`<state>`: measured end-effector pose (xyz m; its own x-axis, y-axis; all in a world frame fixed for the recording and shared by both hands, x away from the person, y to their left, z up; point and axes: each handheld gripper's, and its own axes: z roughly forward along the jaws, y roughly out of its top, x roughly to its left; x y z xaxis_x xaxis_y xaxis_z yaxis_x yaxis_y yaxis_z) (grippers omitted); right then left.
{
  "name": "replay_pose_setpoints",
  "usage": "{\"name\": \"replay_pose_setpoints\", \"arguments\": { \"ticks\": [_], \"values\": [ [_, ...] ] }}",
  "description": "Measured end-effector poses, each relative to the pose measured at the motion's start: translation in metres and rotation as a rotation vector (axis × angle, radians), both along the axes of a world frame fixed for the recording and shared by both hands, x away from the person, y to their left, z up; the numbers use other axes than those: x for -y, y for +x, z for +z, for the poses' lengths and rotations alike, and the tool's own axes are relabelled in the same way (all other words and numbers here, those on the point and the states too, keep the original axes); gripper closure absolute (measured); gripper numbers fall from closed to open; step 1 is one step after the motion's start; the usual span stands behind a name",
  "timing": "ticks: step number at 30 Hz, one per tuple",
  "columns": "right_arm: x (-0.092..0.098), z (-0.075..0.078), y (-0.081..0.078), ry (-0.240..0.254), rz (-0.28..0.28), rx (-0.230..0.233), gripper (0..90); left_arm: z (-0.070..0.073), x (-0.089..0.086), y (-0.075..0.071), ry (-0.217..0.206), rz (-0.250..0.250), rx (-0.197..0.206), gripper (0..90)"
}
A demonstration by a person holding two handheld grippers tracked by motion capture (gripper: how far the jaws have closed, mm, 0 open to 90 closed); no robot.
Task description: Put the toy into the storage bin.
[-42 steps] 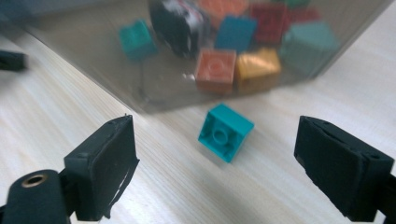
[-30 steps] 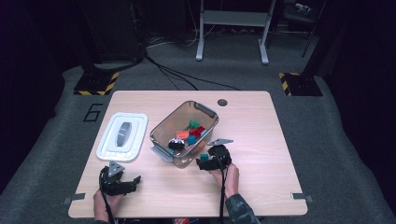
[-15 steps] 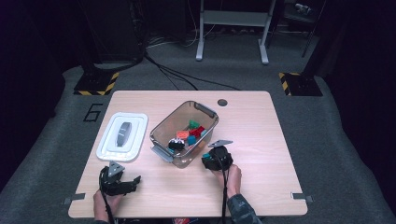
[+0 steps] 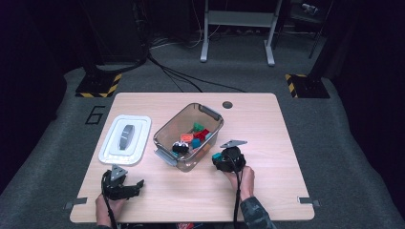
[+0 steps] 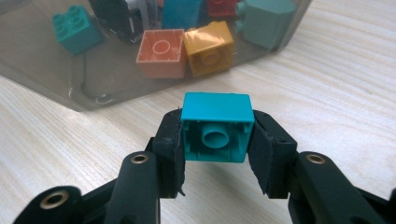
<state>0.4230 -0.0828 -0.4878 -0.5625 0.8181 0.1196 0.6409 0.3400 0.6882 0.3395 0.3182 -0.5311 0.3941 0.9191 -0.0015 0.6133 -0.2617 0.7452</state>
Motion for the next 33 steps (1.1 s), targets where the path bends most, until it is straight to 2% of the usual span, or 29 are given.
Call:
{"name": "replay_pose_setpoints", "arguments": {
  "ticks": [4,11,13,21,25,33],
  "values": [
    [0.005,0.005,0.001,-0.004,0.019,0.024,58.7,0.0,0.0,0.0,-0.002,0.0,-0.001,14.0],
    [0.01,0.016,-0.002,0.019,0.017,0.015,58.8,0.0,0.0,0.0,-0.001,0.0,-0.002,13.9],
    [0.012,0.019,-0.002,0.023,0.022,0.027,58.9,0.0,0.0,0.0,-0.001,0.0,-0.002,13.9],
    [0.018,0.04,-0.003,0.037,0.055,0.016,58.9,0.0,0.0,0.0,-0.001,-0.001,-0.002,14.0],
    [0.02,0.05,-0.004,0.061,0.073,0.009,58.9,0.0,0.0,0.0,-0.001,0.0,-0.002,14.0],
    [0.02,0.074,-0.006,0.047,0.103,0.032,58.9,0.0,0.0,0.0,0.0,0.0,0.0,14.0]
  ]
}}
